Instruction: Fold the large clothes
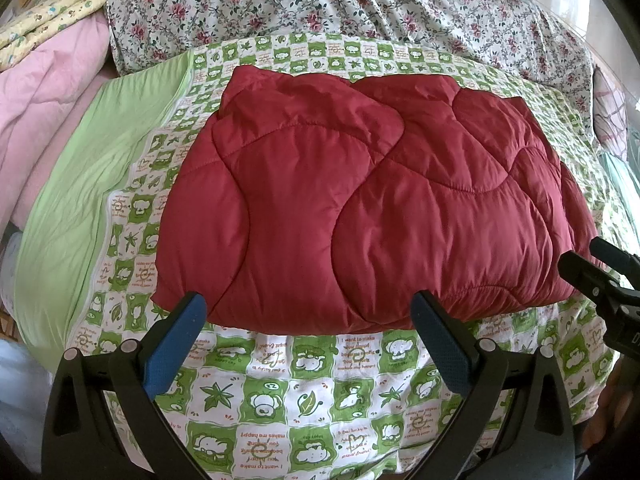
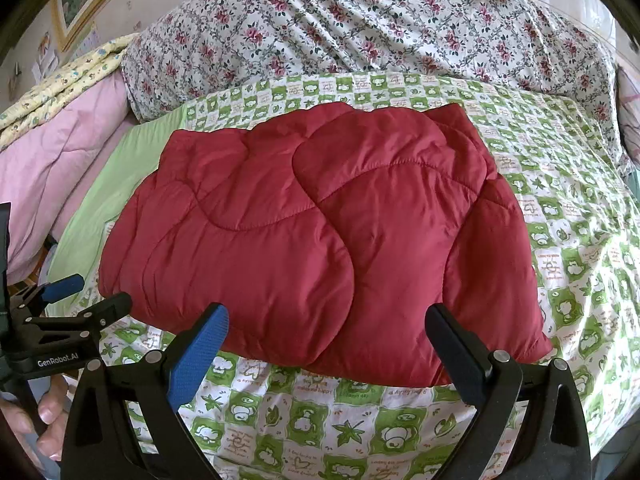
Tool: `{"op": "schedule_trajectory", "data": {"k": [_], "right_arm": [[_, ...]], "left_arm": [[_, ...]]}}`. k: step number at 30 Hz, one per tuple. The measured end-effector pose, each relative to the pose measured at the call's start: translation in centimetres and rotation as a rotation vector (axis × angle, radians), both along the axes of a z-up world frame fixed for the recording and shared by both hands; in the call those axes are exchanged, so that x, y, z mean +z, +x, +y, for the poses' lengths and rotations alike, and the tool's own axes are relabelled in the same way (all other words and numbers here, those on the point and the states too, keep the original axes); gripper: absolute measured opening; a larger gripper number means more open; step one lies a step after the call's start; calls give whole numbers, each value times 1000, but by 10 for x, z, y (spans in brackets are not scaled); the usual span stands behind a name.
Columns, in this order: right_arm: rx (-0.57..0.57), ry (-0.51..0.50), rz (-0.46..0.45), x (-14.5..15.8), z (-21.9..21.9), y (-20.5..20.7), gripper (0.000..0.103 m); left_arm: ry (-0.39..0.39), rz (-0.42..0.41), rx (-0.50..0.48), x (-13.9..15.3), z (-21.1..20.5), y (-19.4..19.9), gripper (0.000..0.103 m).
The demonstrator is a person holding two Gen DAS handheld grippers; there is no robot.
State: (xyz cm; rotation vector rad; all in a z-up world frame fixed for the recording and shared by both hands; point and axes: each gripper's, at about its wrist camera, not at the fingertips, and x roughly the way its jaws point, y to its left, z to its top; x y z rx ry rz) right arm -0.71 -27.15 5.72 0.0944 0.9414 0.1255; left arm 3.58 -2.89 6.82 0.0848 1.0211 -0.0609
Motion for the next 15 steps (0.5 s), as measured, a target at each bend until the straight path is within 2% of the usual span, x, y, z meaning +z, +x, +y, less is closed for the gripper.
{"op": "schedule_trajectory", "data": {"k": [15], "right_arm": [[-1,1,-3,2,3,0,100]], "left_arm": [[9,-10,-5,2,1,1,102]]}}
